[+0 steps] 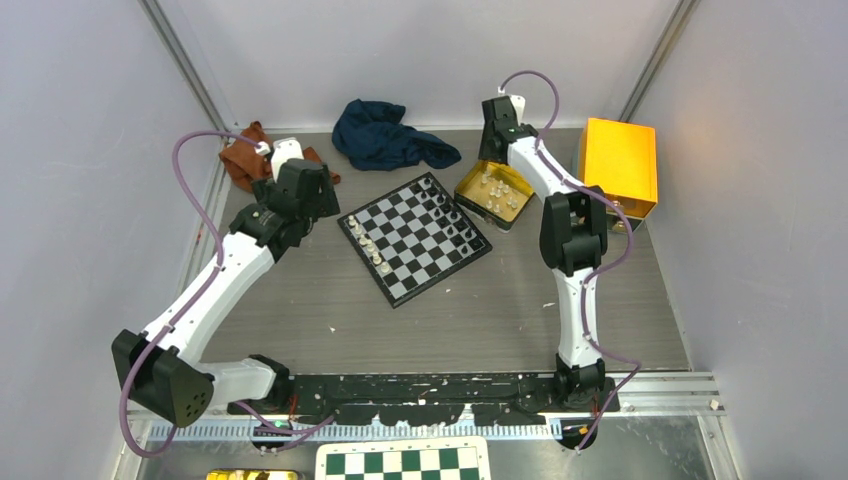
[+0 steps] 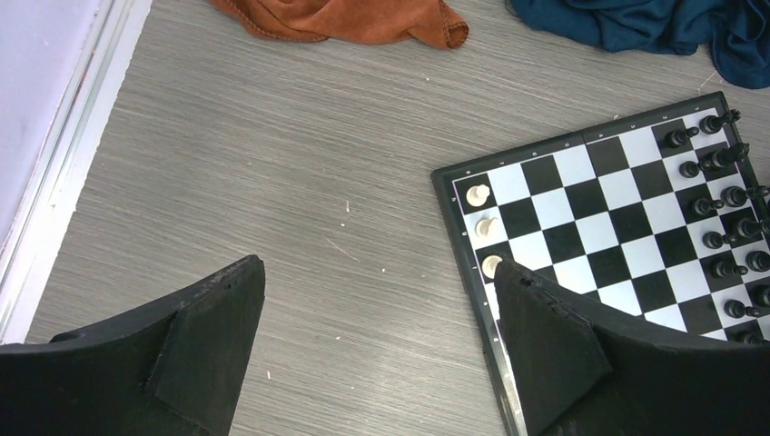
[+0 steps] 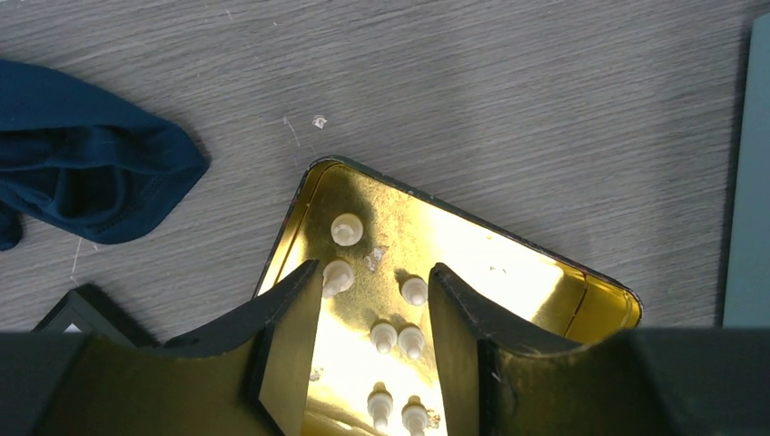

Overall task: Set up the chess pieces on the board
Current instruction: Pick up the chess piece from the storage box.

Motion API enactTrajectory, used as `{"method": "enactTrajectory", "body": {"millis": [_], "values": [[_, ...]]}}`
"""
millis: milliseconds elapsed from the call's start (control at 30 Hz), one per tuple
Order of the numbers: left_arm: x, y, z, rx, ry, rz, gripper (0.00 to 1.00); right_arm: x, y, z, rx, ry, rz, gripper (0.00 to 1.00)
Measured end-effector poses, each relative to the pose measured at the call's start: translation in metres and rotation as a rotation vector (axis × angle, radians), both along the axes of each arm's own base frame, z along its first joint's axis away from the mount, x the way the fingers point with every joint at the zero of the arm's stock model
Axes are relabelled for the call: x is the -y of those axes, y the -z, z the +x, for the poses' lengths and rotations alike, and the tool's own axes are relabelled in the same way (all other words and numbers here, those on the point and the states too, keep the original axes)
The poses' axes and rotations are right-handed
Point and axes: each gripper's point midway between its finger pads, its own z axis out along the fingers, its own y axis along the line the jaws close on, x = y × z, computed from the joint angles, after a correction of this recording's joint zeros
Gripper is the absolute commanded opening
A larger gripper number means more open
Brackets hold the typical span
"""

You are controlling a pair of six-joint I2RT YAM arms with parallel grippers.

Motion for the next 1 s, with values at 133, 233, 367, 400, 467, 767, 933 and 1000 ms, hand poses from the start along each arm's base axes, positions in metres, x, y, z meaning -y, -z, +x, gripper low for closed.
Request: {"method": "enactTrajectory", "body": {"millis": [133,233,367,400,467,767,933,1000], "values": [[0.001,0.002,0.002,-0.005,-0.004,-0.002,0.95,0.001,0.007,0.002,-0.009,-0.004,0.009,0.48],[0.002,0.003,0.003,-0.009,-0.004,-0.001,0.94,-0.002,0.014,0.003,-0.018,-0.014,0.017,0.46],[0.002,0.003,0.004,-0.01,-0.004,0.0,0.94,-0.005,0.025,0.003,-0.035,-0.024,0.025,0.44],[0.002,0.003,0.004,-0.011,-0.004,0.0,0.94,-0.006,0.027,0.003,-0.038,-0.026,0.025,0.44],[0.002,0.004,0.005,-0.012,-0.004,0.001,0.93,-0.007,0.032,0.003,-0.046,-0.03,0.029,0.44],[0.003,0.009,0.007,-0.028,-0.004,0.008,0.93,-0.01,0.04,0.005,-0.053,-0.04,0.044,0.42],[0.004,0.012,0.008,-0.036,-0.004,0.012,0.93,-0.01,0.044,0.008,-0.055,-0.039,0.047,0.4],[0.004,0.013,0.008,-0.038,-0.004,0.013,0.93,-0.009,0.047,0.009,-0.057,-0.039,0.048,0.39]]}}
